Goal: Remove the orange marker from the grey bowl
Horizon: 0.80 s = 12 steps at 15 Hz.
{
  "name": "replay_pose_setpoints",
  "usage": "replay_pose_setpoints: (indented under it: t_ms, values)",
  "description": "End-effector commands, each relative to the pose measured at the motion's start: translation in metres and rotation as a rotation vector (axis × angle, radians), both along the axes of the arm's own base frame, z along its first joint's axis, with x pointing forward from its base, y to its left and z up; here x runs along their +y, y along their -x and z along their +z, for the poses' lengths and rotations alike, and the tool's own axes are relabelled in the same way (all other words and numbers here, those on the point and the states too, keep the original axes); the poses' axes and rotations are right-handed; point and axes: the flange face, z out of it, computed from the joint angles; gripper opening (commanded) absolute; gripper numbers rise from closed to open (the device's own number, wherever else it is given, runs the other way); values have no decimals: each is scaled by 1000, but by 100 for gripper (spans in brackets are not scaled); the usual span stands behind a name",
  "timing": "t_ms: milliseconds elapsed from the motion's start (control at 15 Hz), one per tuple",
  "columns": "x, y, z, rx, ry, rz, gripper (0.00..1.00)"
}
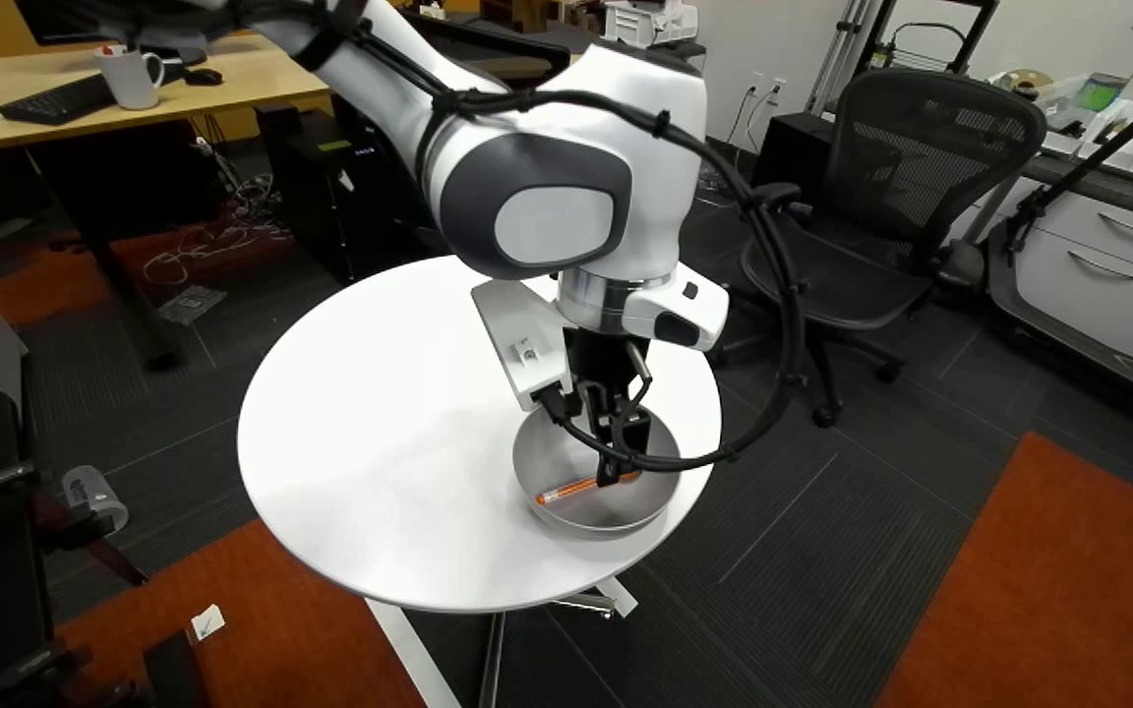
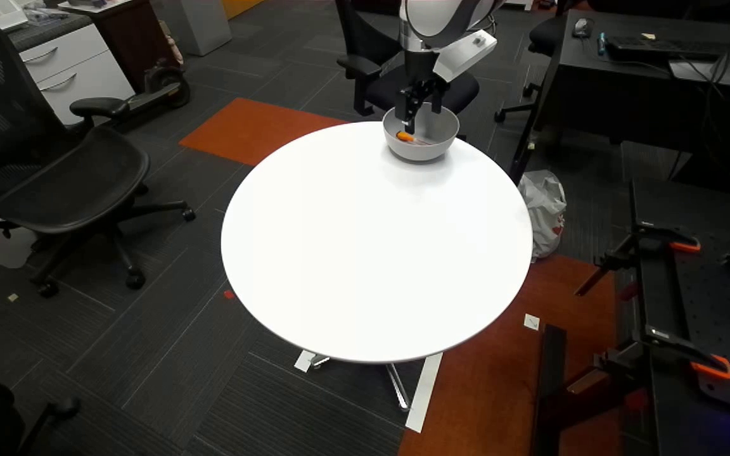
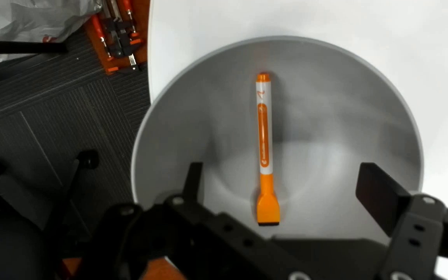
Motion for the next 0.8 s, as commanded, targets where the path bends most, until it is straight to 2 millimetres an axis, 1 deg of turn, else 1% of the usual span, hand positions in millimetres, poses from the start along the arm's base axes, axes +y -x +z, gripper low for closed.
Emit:
replay_pose_setpoints:
  t_ms: [0,333,667,733]
  values:
    - [2,-9,-10,34,-35,-20,100]
    - [3,-12,-31,78,-45,-37,100]
    - [-1,-15,-46,101,-51,-58,100]
    - [-2,-16,-48,102,-49,-63,75]
